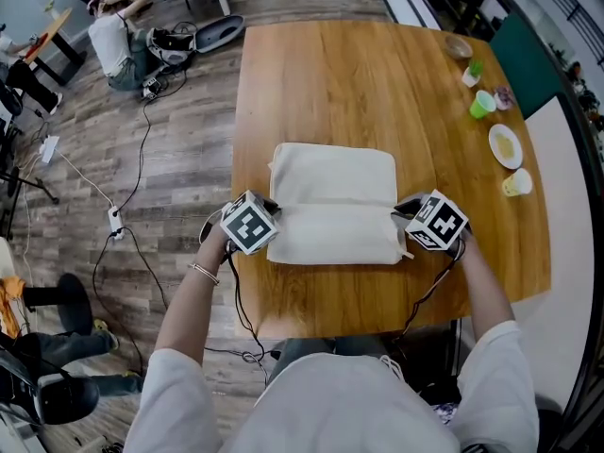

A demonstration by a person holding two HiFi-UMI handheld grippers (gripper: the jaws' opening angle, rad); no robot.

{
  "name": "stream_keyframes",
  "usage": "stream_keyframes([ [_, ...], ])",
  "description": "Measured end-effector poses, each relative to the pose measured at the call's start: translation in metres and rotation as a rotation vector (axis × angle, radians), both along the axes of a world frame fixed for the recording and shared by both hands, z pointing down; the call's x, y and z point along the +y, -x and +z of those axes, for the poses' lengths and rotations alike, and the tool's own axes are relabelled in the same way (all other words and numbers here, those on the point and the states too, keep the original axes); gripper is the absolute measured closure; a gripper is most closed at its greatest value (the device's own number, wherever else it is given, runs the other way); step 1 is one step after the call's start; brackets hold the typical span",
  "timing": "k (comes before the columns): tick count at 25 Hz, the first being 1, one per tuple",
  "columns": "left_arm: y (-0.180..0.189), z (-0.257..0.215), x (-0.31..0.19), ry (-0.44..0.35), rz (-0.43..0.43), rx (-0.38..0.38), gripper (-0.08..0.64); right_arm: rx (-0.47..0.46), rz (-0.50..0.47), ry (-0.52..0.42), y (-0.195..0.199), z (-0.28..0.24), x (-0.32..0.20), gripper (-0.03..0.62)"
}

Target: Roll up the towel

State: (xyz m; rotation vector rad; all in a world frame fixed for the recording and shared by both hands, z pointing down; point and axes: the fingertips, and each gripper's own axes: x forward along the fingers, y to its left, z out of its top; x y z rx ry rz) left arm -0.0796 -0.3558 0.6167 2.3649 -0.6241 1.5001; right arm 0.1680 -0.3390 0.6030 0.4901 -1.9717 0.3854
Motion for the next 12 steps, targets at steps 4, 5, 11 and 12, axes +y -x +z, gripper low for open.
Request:
stream_keyframes([
  [4, 0.000, -0.001, -0.008, -0.008, -0.054, 0.046, 0.516, -0.021, 0.056, -0.037, -0.003, 0.000, -0.007, 0.515],
  [5, 0.001, -0.002, -0.008, 0.001, -0.076, 0.057, 0.507, -0.029, 0.075, -0.043, -0.005, -0.001, -0.008, 0.506],
  [11, 0.016, -0.014, -0.013, 0.048, -0.242, 0.186, 0.474, -0.088, 0.178, -0.070, -0.017, -0.013, -0.010, 0.445],
  [12, 0.020, -0.018, -0.012, 0.061, -0.265, 0.215, 0.462, -0.099, 0.187, -0.076, -0.019, -0.016, -0.008, 0.435],
])
